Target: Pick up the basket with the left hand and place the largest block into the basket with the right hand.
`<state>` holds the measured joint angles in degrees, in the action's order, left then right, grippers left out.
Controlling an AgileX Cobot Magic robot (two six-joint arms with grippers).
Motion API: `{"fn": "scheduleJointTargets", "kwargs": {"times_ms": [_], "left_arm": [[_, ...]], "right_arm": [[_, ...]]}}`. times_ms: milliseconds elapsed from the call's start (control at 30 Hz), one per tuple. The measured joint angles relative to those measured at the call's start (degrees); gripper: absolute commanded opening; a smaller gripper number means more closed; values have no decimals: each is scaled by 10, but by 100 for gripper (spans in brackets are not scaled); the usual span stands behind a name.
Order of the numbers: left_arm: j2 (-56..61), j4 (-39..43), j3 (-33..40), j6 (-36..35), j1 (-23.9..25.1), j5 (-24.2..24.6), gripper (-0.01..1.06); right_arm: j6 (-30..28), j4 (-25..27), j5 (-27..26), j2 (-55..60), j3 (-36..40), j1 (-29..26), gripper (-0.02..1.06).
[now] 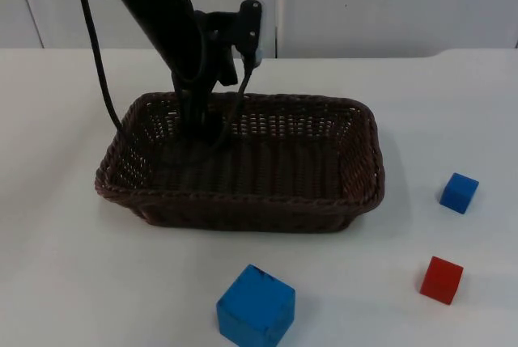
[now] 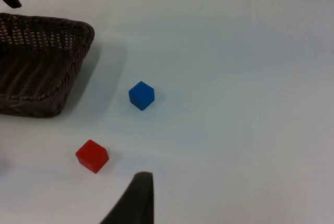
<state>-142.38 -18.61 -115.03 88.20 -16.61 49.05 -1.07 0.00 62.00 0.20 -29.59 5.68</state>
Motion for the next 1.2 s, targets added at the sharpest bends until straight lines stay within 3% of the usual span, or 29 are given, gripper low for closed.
{"fn": "scheduleJointTargets", "kwargs": {"times_ms": [300,467,500,633,667,833,867,1000,1200], "left_arm": [[-5,0,0,26,0,-7,96],[-5,0,0,28,0,-8,80],[-5,0,0,28,0,-8,70],[-5,0,0,28,0,-6,53],[-5,0,0,28,0,-4,53],[-5,-6,0,28,0,-2,29],[-5,-9,0,28,0,0,29],[-5,-11,0,29,0,2,1],[-5,-12,0,29,0,2,0]], "right_arm": [[0,0,0,0,0,0,105],[0,0,0,0,0,0,105],[0,0,0,0,0,0,105],[0,0,0,0,0,0,105],[0,0,0,0,0,0,105],[0,0,0,0,0,0,105],[0,0,0,0,0,0,105],[0,0,0,0,0,0,105],[0,0,0,0,0,0,105]]}}
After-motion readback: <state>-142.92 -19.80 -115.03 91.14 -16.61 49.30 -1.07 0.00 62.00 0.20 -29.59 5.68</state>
